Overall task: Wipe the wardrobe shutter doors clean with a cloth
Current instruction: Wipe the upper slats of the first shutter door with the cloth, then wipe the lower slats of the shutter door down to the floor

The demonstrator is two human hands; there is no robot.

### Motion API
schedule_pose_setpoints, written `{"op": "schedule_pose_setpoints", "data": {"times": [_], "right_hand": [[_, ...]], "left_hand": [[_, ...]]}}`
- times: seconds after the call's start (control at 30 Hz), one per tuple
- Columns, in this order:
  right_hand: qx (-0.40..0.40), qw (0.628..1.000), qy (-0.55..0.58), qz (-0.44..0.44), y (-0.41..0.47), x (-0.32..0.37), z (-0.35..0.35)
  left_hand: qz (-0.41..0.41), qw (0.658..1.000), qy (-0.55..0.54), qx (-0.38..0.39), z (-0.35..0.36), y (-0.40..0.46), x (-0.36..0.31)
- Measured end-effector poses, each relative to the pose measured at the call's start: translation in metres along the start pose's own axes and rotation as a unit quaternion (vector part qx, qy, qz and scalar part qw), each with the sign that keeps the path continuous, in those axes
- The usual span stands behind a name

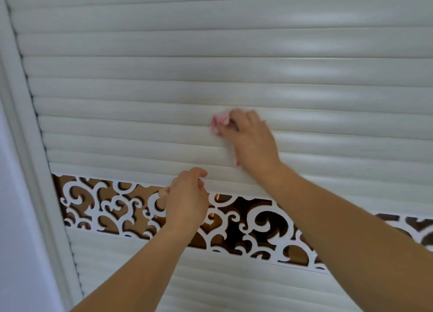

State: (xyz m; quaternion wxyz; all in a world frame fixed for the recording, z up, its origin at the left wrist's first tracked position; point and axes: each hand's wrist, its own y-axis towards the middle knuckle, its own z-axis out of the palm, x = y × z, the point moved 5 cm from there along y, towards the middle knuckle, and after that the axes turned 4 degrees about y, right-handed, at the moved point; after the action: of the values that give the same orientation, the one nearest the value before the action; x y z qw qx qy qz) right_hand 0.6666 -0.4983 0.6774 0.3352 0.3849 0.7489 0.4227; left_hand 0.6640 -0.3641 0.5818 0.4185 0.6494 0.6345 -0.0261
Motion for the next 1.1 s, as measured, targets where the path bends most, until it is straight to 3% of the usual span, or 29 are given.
{"op": "schedule_pose_setpoints", "data": {"times": [0.1,0.2,0.3,0.37,0.47,0.57,0.67,0.8,0.87,1.0,1.1], "right_hand": [[0.139,0.987,-0.024,-0.081,-0.053,0.023,0.043],[0.188,0.979,0.032,-0.076,-0.085,0.025,0.057],[0.247,0.965,0.073,0.05,-0.103,0.029,0.052],[0.214,0.945,0.193,0.154,-0.105,0.027,0.037],[0.176,0.852,0.381,0.312,-0.112,0.02,0.016],[0.154,0.688,0.57,0.421,-0.131,0.026,0.0],[0.159,0.585,0.639,0.474,-0.153,0.035,-0.005],[0.171,0.51,0.673,0.507,-0.182,0.052,-0.005],[0.183,0.503,0.67,0.513,-0.195,0.058,-0.003],[0.223,0.566,0.6,0.52,-0.22,0.066,0.005],[0.249,0.58,0.536,0.561,-0.244,0.073,0.02]], "left_hand": [[-0.006,1.0,-0.024,0.012,0.0,-0.001,0.01],[-0.012,1.0,-0.004,0.013,-0.005,-0.007,0.018],[-0.02,1.0,0.006,0.014,-0.008,-0.019,0.021],[-0.028,0.999,-0.004,0.019,-0.008,-0.027,0.022],[-0.044,0.998,-0.019,0.031,-0.006,-0.039,0.022],[-0.081,0.983,-0.155,0.062,-0.003,-0.059,0.018],[-0.171,0.931,-0.291,0.141,0.01,-0.083,0.019],[-0.264,0.82,-0.432,0.266,0.025,-0.124,0.024],[-0.264,0.815,-0.437,0.274,0.027,-0.141,0.033],[-0.285,0.854,-0.368,0.233,0.028,-0.162,0.063],[-0.309,0.844,-0.379,0.222,0.032,-0.171,0.091]]}}
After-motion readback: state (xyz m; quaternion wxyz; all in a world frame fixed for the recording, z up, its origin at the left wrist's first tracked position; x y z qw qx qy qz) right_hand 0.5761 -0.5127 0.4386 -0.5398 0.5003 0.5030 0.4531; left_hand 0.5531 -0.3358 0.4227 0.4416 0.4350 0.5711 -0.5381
